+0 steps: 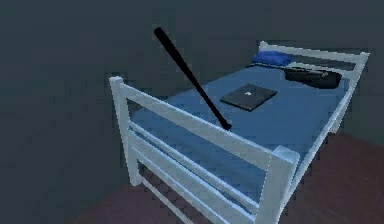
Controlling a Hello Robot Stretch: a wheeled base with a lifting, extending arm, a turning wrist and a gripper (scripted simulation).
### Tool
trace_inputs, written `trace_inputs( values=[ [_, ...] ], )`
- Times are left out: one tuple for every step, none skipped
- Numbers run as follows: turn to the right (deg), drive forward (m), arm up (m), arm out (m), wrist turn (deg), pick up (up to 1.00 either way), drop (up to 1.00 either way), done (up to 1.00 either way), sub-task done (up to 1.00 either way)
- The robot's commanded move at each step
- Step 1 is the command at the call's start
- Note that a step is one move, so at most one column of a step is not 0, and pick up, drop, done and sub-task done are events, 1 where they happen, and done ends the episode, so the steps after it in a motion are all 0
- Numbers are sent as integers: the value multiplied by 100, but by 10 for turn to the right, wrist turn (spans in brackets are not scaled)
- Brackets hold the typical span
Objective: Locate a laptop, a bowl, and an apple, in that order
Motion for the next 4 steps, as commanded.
trace_inputs(
  values=[
    [-450,0,0,0,0,0,0,0,0],
    [-450,0,0,0,0,0,0,0,0],
    [-450,0,0,0,0,0,0,0,0],
    [0,45,0,0,0,0,0,0,0]
  ],
)
